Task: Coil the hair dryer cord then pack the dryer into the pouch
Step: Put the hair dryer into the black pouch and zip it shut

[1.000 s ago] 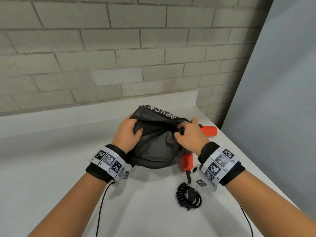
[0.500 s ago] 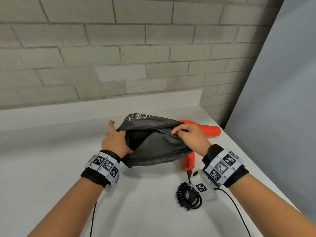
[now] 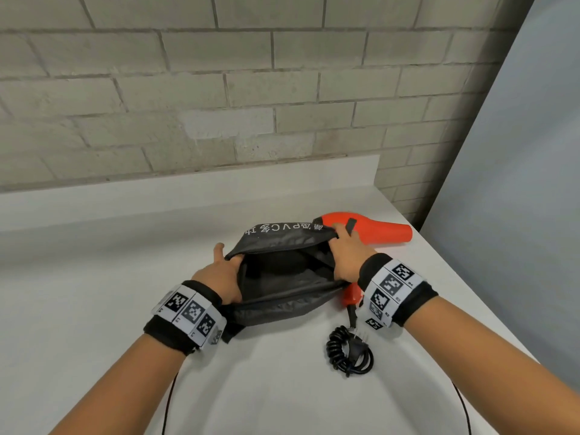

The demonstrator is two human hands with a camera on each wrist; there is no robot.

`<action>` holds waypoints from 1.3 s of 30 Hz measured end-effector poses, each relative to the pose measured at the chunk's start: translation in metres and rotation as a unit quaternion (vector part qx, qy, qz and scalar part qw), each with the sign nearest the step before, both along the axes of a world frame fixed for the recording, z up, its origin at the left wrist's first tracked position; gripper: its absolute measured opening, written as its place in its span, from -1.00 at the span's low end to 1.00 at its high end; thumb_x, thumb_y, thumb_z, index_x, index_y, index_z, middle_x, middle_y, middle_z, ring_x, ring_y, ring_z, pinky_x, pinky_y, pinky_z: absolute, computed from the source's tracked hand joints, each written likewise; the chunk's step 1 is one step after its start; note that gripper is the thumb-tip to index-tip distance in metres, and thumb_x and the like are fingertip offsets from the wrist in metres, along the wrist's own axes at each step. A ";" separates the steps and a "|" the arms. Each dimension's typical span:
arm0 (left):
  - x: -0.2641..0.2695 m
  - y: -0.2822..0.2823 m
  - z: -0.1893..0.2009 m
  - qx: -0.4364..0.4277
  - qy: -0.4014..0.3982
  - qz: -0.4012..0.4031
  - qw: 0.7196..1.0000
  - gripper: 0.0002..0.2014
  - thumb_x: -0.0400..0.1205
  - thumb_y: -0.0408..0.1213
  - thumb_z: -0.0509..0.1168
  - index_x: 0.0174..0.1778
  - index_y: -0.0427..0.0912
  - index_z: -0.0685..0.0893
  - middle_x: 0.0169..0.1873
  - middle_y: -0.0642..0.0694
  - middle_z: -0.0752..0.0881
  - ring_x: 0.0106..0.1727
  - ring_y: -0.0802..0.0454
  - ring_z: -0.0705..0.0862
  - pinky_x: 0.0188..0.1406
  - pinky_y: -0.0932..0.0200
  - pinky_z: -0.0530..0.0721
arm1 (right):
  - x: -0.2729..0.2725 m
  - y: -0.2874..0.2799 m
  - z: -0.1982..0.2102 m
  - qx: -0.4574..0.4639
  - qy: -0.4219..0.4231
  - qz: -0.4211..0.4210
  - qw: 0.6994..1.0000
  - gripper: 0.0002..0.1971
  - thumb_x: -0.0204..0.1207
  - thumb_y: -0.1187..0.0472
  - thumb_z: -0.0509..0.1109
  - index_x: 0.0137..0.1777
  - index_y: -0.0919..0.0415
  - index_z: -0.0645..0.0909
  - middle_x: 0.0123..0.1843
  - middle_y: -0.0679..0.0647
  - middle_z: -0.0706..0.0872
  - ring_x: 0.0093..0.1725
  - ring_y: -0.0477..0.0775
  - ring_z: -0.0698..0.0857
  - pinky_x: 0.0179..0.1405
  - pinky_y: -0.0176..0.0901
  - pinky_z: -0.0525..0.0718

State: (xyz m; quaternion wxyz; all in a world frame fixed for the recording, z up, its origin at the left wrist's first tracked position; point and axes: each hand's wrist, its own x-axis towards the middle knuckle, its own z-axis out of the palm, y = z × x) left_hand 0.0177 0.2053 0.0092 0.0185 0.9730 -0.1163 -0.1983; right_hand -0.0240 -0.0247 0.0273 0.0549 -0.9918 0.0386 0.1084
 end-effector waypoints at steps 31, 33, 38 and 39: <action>0.026 0.010 -0.005 -0.269 -0.023 0.101 0.958 -0.04 0.38 -0.34 0.44 0.59 -0.04 -0.02 0.46 -0.25 0.28 0.41 -0.28 0.40 0.35 -0.06 0.47 | 0.002 -0.042 -0.030 0.271 0.108 -0.155 0.944 -0.72 0.41 0.26 0.43 0.00 0.00 0.42 0.09 0.09 0.51 -0.07 0.19 0.62 -0.37 -0.11 0.68; 0.026 0.010 -0.006 -0.251 -0.007 0.091 0.964 -0.05 0.40 -0.38 0.38 0.60 -0.01 -0.07 0.48 -0.24 0.25 0.41 -0.28 0.40 0.35 -0.06 0.49 | 0.002 -0.048 -0.031 0.314 0.095 -0.187 0.926 -0.72 0.37 0.30 0.47 -0.12 0.00 0.42 -0.05 0.03 0.50 -0.01 0.23 0.64 -0.20 0.03 0.74; 0.029 0.007 -0.009 -0.265 0.006 0.071 0.962 -0.08 0.40 -0.44 0.29 0.59 0.04 -0.07 0.47 -0.26 0.31 0.33 -0.28 0.47 0.27 -0.08 0.55 | -0.002 -0.067 -0.033 0.399 0.019 -0.245 0.884 -0.70 0.34 0.37 0.50 -0.17 0.03 0.45 -0.13 0.03 0.47 -0.03 0.29 0.67 -0.09 0.27 0.76; 0.030 0.005 -0.009 -0.267 0.009 0.069 0.961 -0.09 0.41 -0.44 0.29 0.59 0.04 -0.07 0.46 -0.26 0.32 0.33 -0.29 0.47 0.25 -0.08 0.55 | -0.003 -0.070 -0.030 0.422 0.000 -0.256 0.869 -0.70 0.35 0.38 0.49 -0.16 0.04 0.45 -0.11 0.03 0.45 -0.07 0.28 0.67 -0.17 0.26 0.77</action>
